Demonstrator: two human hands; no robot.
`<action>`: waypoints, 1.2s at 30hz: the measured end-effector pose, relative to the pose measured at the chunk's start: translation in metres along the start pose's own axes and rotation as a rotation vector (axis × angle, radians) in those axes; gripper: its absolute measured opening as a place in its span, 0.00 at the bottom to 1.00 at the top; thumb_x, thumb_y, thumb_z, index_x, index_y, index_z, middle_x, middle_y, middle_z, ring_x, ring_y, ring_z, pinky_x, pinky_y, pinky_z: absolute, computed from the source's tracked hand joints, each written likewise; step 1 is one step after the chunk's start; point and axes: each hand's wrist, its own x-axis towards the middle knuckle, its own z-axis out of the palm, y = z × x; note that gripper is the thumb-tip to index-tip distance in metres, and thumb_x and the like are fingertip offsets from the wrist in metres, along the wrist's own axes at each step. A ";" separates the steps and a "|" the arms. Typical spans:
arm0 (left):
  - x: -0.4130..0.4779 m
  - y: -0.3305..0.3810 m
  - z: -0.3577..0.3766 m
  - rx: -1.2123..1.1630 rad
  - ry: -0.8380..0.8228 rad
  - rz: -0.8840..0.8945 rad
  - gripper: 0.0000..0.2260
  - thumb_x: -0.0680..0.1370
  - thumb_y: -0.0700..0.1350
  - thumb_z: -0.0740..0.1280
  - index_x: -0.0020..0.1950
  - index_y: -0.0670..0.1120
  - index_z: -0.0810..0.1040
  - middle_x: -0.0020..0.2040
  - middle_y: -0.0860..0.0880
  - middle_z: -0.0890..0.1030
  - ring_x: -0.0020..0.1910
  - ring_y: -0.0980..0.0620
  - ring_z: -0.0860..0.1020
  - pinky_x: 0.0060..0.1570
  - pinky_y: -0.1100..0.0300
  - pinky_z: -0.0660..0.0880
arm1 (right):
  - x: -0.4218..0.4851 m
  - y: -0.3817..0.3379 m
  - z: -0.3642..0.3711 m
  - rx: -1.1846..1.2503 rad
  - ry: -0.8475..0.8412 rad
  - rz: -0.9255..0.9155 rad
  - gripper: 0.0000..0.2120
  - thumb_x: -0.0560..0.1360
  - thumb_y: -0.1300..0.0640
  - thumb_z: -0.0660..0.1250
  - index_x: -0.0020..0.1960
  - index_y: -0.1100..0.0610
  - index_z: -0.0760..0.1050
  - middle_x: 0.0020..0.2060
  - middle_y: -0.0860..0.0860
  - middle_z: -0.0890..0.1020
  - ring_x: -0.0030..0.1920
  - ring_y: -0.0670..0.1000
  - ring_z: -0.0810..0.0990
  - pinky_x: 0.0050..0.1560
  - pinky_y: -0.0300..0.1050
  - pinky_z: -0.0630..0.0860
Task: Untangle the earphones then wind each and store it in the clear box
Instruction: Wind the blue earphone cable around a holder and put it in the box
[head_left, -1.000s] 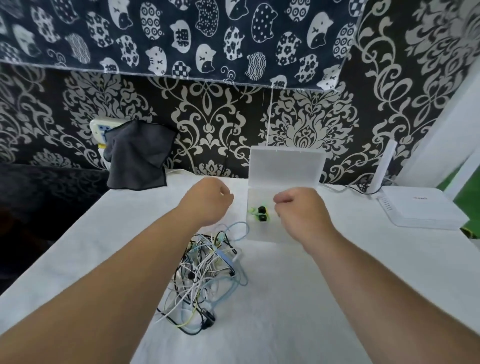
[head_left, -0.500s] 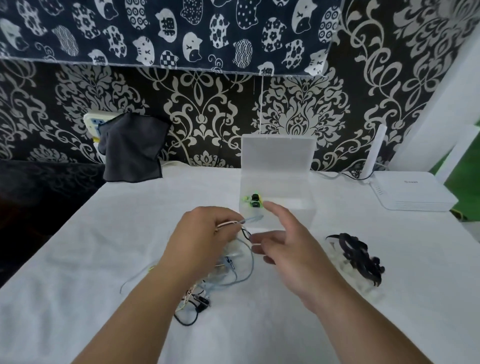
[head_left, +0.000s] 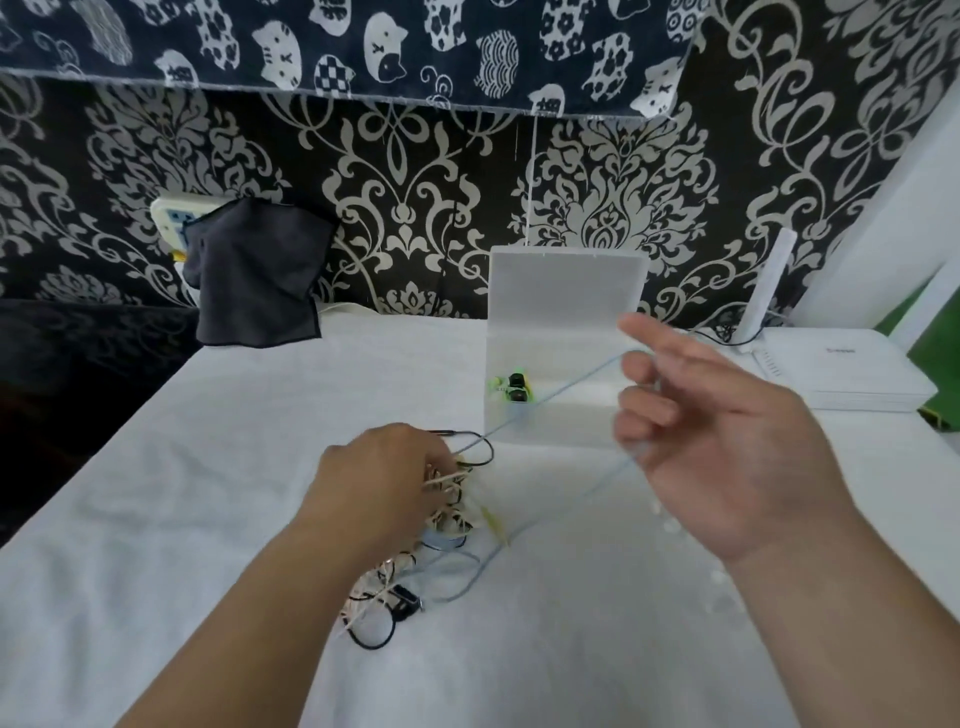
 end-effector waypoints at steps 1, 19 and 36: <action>0.001 -0.004 -0.002 0.054 0.021 -0.037 0.10 0.76 0.47 0.70 0.52 0.62 0.79 0.50 0.59 0.77 0.51 0.55 0.77 0.53 0.55 0.74 | 0.001 -0.005 -0.004 -0.037 0.034 -0.027 0.22 0.65 0.63 0.65 0.58 0.62 0.78 0.34 0.51 0.71 0.26 0.45 0.66 0.26 0.35 0.63; -0.009 0.019 -0.025 -0.499 -0.081 0.204 0.35 0.69 0.39 0.73 0.70 0.63 0.68 0.66 0.65 0.72 0.62 0.65 0.75 0.60 0.64 0.75 | -0.007 -0.019 -0.030 -1.074 0.086 -0.003 0.12 0.81 0.60 0.63 0.41 0.56 0.81 0.26 0.51 0.72 0.25 0.50 0.66 0.28 0.42 0.61; 0.006 0.001 -0.020 -0.453 0.333 -0.060 0.12 0.81 0.53 0.65 0.46 0.51 0.87 0.46 0.53 0.86 0.43 0.57 0.81 0.39 0.64 0.72 | -0.006 -0.046 -0.038 -0.604 0.257 -0.232 0.05 0.76 0.66 0.67 0.43 0.59 0.80 0.27 0.49 0.75 0.22 0.47 0.61 0.25 0.39 0.56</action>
